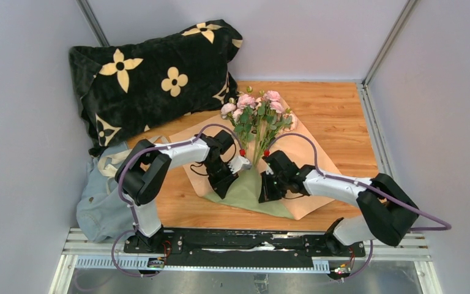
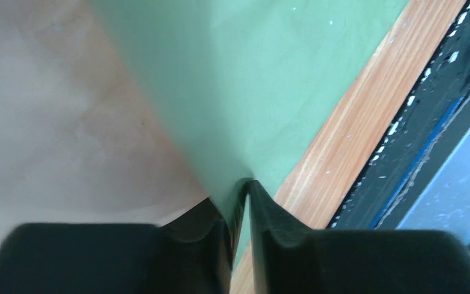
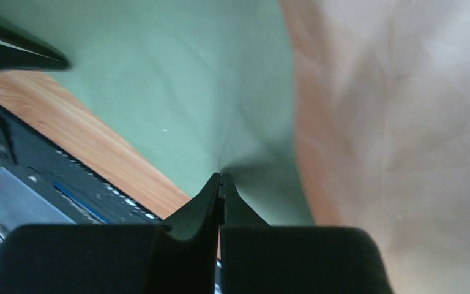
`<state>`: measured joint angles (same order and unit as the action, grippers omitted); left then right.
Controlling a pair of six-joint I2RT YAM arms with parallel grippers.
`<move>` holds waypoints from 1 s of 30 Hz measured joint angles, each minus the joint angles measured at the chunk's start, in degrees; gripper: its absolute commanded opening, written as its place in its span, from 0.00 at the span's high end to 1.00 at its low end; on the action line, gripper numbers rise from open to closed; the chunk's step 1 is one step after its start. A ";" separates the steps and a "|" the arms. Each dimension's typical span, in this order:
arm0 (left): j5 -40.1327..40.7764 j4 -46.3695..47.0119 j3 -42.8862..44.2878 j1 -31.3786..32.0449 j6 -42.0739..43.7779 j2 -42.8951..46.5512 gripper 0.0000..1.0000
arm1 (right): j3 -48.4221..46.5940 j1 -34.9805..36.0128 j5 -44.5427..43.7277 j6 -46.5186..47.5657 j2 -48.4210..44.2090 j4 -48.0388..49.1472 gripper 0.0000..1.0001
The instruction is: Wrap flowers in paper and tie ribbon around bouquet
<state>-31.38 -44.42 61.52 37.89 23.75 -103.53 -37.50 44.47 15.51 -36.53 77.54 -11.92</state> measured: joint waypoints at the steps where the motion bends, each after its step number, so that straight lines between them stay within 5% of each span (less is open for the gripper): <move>1: 0.13 -0.09 0.24 -0.11 -0.33 -0.02 0.62 | 1.18 -0.24 0.94 0.22 1.20 1.18 1.00; 9: 4.96 -2.01 11.06 -8.39 -2.12 1.99 0.46 | 5.49 -1.90 4.44 -0.44 2.05 6.47 1.00; 14: 7.96 1.44 12.35 -11.78 -5.42 15.52 0.81 | 5.73 -2.16 4.55 -1.42 2.10 6.93 1.00; 18: 2.89 2.25 3.28 3.96 -4.92 20.83 1.00 | 5.68 -2.49 5.38 -2.80 3.04 8.11 1.00; 21: 0.02 1.25 -0.81 10.49 -4.24 13.46 1.00 | 5.40 -2.67 6.64 -3.98 4.35 9.22 1.00; 25: 0.63 2.10 -1.20 4.61 -6.21 2.25 1.00 | 5.05 -2.78 7.74 -5.64 5.64 10.60 1.00; 30: -0.17 3.15 -1.75 1.11 -9.66 0.63 1.00 | 4.81 -2.91 7.82 -6.51 5.99 10.62 1.00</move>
<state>-31.55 -41.28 59.77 39.00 14.09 -102.89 -32.69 41.56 23.33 -43.05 83.53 -1.30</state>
